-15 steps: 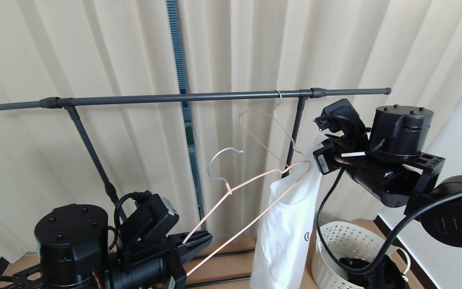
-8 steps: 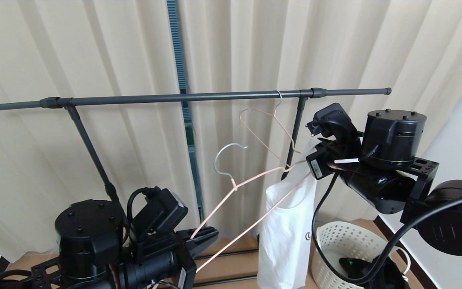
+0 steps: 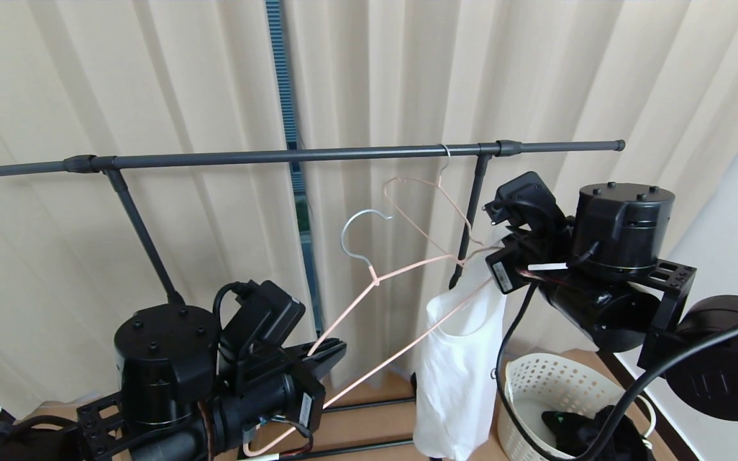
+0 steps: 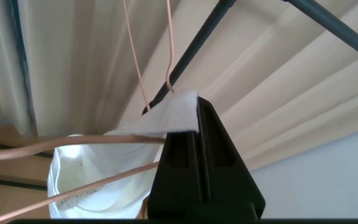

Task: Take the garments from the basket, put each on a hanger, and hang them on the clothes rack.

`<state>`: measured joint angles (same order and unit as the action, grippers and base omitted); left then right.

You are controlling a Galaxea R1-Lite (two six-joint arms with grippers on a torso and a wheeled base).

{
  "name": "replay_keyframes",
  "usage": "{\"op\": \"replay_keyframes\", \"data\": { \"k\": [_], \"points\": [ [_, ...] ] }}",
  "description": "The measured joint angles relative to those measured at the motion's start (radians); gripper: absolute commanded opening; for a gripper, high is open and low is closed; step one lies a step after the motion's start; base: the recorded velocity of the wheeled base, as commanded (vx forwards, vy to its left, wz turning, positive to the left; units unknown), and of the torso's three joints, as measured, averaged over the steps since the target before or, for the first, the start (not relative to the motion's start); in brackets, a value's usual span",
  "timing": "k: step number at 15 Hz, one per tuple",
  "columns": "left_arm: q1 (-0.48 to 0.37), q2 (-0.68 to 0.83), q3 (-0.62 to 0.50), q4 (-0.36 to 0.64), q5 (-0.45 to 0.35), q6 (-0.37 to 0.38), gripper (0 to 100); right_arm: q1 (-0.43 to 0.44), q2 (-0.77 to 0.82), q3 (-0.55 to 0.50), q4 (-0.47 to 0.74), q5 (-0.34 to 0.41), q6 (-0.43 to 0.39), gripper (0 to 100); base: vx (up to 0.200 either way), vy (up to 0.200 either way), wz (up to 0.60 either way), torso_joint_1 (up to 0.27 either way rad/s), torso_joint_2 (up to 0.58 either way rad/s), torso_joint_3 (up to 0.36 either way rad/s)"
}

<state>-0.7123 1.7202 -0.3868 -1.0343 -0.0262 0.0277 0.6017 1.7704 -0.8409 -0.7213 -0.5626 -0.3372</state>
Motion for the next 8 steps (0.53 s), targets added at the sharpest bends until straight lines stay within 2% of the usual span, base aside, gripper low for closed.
{"op": "replay_keyframes", "data": {
  "k": [4, 8],
  "points": [
    [-0.007, 0.011, -0.004, 0.0, 0.005, 0.0, 0, 0.062, -0.001, 0.018, 0.0, -0.055, -0.001, 0, 0.0, 0.0, 0.0, 0.0, 0.0, 0.0],
    [-0.01, 0.014, -0.002, 0.001, 0.008, 0.0, 0, 0.144, -0.011, 0.048, 0.0, -0.065, 0.001, 0, 0.0, 0.0, 0.0, 0.0, 0.0, 0.0]
  ]
}}
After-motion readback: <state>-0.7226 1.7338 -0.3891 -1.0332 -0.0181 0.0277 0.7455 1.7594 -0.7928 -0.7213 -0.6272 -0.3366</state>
